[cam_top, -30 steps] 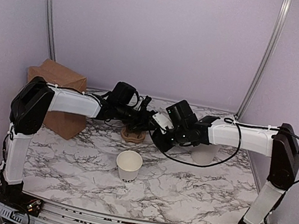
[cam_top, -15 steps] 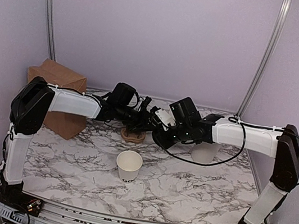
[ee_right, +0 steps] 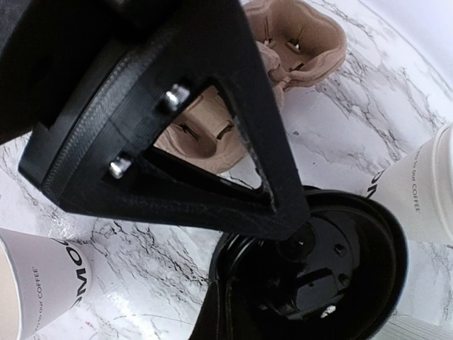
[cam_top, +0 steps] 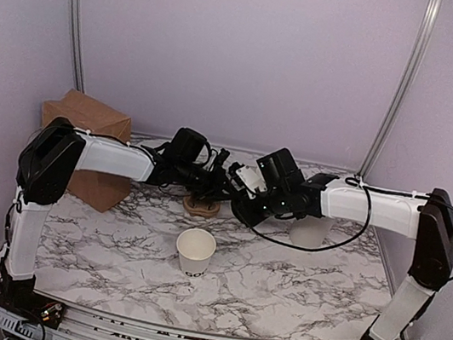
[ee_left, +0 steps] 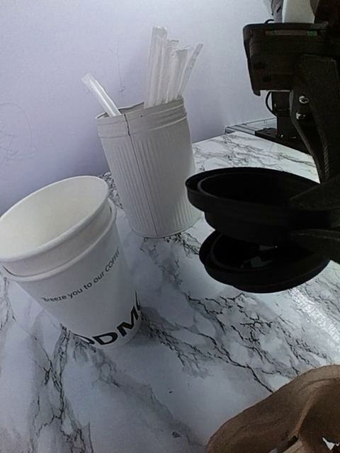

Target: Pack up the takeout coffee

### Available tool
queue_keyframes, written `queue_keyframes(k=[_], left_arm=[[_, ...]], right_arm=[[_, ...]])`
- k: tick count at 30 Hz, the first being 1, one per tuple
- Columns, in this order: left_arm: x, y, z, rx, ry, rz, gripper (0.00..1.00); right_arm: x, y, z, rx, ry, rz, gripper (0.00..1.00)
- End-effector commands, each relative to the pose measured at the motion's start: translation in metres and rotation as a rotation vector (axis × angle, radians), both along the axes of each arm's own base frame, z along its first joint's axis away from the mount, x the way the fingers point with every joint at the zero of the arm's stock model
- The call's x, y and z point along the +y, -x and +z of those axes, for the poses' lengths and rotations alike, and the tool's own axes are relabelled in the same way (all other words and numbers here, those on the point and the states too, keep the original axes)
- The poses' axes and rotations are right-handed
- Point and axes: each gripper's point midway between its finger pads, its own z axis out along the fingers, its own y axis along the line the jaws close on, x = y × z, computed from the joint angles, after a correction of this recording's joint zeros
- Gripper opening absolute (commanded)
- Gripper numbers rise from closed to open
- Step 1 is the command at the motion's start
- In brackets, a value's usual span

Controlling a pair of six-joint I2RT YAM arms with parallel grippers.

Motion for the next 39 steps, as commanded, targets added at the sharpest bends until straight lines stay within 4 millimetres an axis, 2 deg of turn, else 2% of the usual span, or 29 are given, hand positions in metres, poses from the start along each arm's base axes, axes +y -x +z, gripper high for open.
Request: queue_keyframes(k=[1,4,8,12,15,18,22,29,34,39], left_arm=[[-0.013,0.002,-0.006,-0.002,0.01,-0.029,0.04],[-0.016,0.001,-0.007,-0.003,0.01,-0.031,0.0],[-0.017,-0.001,-0.006,-0.009,0.012,-0.029,0.0],[-0.018,-0.004,-0.001,-0.026,0.016,-0.021,0.0],[-0.016,-0.007,0.007,-0.049,0.016,-0.012,0.0],[-0.009,-0.011,0.017,-0.084,0.015,0.006,0.0],[0.004,-0.015,0.038,-0.159,0.023,0.027,0.0],[0.042,-0.017,0.082,-0.387,-0.038,0.095,0.0],[0.081,-0.014,0.118,-0.599,-0.131,0.193,0.0],[0.12,0.006,0.147,-0.841,-0.297,0.318,0.0]], right_arm=[[-0.002,-0.011,0.003,-0.02,0.005,-0.043,0.0],[-0.004,-0.013,0.002,-0.024,0.017,-0.056,0.0],[-0.006,-0.014,0.0,-0.026,0.029,-0.067,0.03],[-0.007,-0.015,0.005,-0.022,0.031,-0.077,0.14],[-0.008,-0.015,0.02,-0.036,0.015,-0.091,0.24],[-0.01,-0.014,0.05,-0.068,-0.035,-0.099,0.38],[-0.008,-0.008,0.089,-0.099,-0.124,-0.096,0.5],[-0.006,-0.002,0.151,-0.119,-0.307,-0.107,0.59],[-0.003,0.005,0.212,-0.139,-0.529,-0.105,0.62],[0.004,0.024,0.256,-0.09,-0.783,-0.063,0.7]])
